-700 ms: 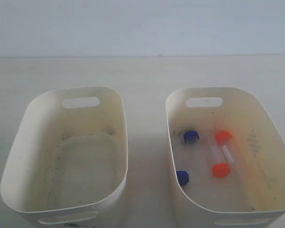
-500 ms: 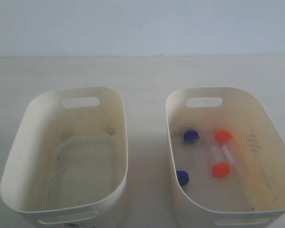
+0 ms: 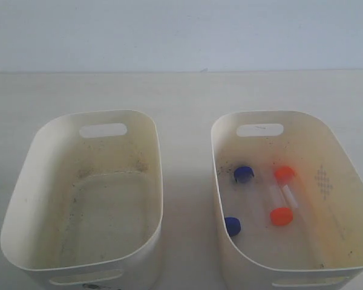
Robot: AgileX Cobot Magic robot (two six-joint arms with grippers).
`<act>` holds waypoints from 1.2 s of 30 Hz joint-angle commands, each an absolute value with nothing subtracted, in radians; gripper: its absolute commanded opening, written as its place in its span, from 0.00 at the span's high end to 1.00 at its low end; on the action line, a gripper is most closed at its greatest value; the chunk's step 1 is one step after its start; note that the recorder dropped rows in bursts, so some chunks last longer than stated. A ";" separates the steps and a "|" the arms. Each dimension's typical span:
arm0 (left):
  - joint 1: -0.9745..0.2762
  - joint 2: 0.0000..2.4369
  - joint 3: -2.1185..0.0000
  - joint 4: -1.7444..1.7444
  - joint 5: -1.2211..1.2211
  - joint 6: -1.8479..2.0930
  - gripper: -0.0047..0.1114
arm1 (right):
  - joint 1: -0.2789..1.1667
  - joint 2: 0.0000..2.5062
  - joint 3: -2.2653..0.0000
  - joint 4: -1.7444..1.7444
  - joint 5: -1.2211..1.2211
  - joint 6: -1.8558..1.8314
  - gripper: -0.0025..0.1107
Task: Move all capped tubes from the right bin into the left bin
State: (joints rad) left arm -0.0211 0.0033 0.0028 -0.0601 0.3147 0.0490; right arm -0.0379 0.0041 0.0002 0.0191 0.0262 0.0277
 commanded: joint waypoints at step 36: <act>-0.020 0.000 0.000 -0.072 0.306 0.054 0.92 | -0.040 0.527 -0.771 0.216 0.602 -0.115 0.97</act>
